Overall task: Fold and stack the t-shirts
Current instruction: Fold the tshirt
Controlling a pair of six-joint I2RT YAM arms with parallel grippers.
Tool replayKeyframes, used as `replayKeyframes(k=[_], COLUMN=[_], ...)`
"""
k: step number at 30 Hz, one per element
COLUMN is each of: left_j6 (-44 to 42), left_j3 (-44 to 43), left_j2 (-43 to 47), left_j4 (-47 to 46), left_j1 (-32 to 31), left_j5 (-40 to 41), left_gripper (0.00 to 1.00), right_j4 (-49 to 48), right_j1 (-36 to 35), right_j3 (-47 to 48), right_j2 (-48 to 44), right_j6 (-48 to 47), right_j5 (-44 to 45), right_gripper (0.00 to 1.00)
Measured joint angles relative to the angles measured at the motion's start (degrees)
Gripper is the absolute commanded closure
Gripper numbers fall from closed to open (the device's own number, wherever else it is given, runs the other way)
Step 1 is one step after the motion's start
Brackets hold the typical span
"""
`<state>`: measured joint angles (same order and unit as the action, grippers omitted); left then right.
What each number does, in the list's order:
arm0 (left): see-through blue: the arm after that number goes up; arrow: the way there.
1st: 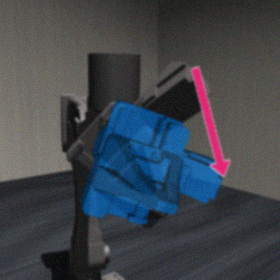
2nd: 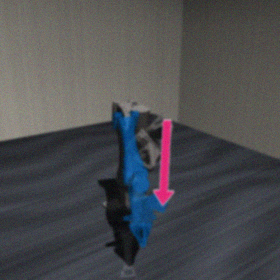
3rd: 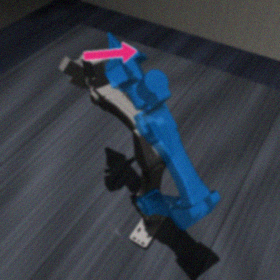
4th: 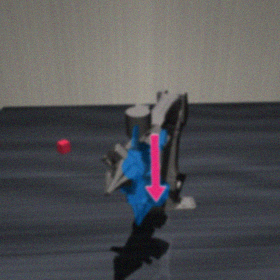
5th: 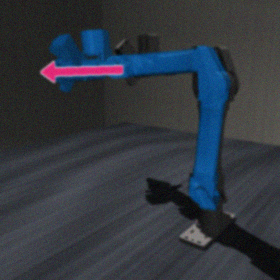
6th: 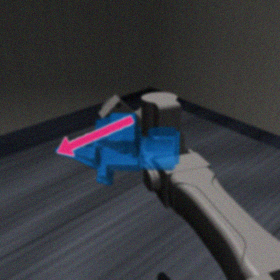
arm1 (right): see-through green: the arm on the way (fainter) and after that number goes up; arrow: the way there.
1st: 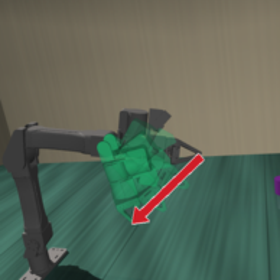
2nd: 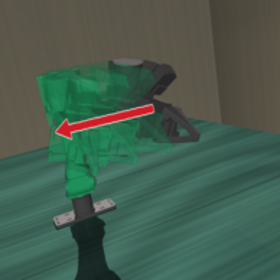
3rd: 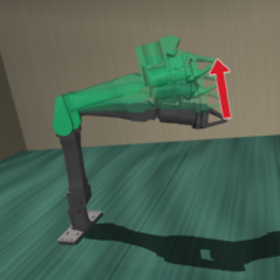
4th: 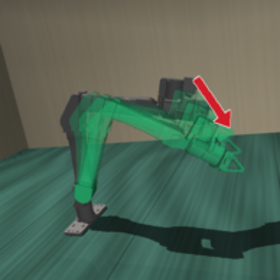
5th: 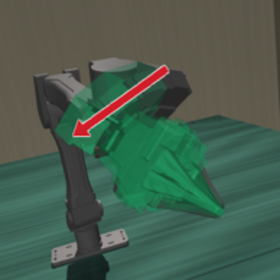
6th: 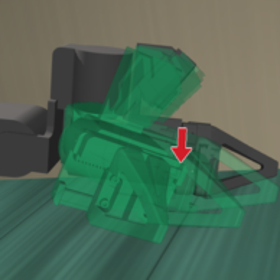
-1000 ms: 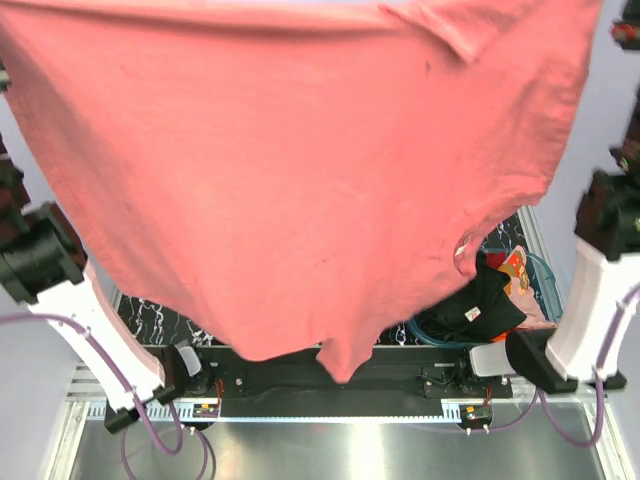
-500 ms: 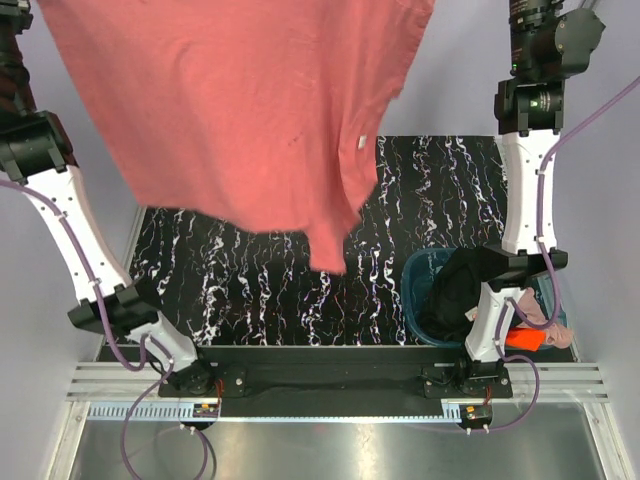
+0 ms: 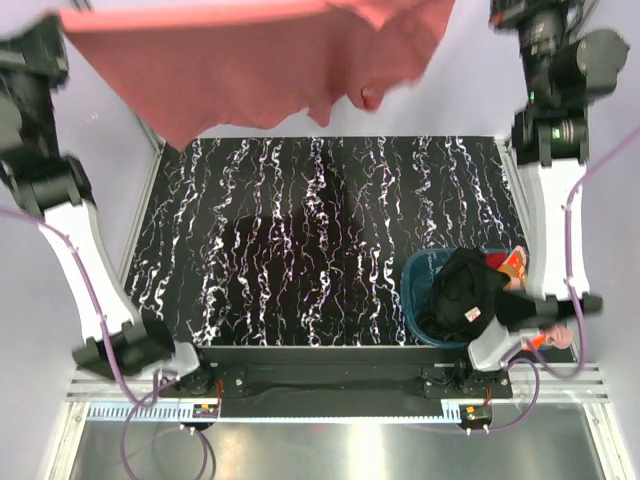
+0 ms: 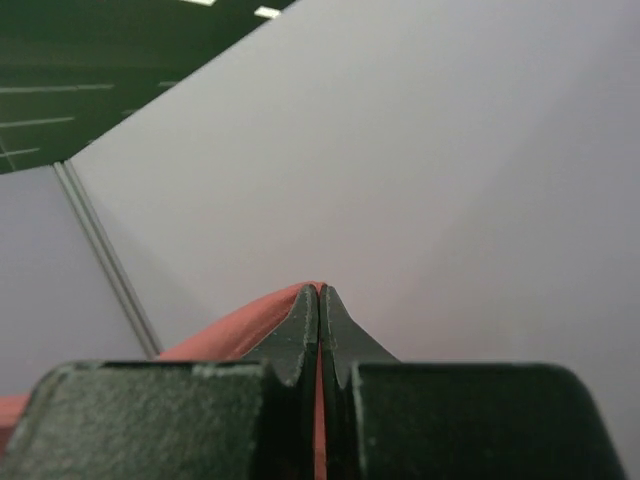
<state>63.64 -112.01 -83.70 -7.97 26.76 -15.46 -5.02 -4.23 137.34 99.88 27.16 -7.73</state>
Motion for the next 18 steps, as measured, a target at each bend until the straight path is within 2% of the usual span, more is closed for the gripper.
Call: replayKeyframes(k=[6, 9, 13, 15, 18], left_j6=[-6.8, -14.45, -23.93, -25.18, -23.82], left_j3=[38.29, 53.02, 66.97, 73.29, 78.29], left_j2=[23.34, 31.87, 37.38, 39.3, 40.39], left_j4=[-1.36, 3.96, 14.69, 20.92, 30.95], left_j1=[1.01, -1.75, -9.25, -11.58, -12.11], left_j5=[-3.13, -1.07, 7.93, 14.64, 23.04], left_gripper=[1.0, 1.0, 1.0, 1.0, 1.0], right_j4=[4.79, 11.1, 23.43, 31.21, 42.66], right_j1=[-0.63, -6.23, -9.94, -10.62, -11.52], right_j3=[-38.21, -54.99, -75.54, -83.78, -90.82], right_j2=[-25.22, -36.5, -48.81, -53.48, -58.4], right_j6=[5.68, 7.26, 11.32, 13.09, 14.19], right_j5=[-4.11, -3.98, -8.07, -9.84, -13.35], right_gripper=[1.0, 1.0, 1.0, 1.0, 1.0])
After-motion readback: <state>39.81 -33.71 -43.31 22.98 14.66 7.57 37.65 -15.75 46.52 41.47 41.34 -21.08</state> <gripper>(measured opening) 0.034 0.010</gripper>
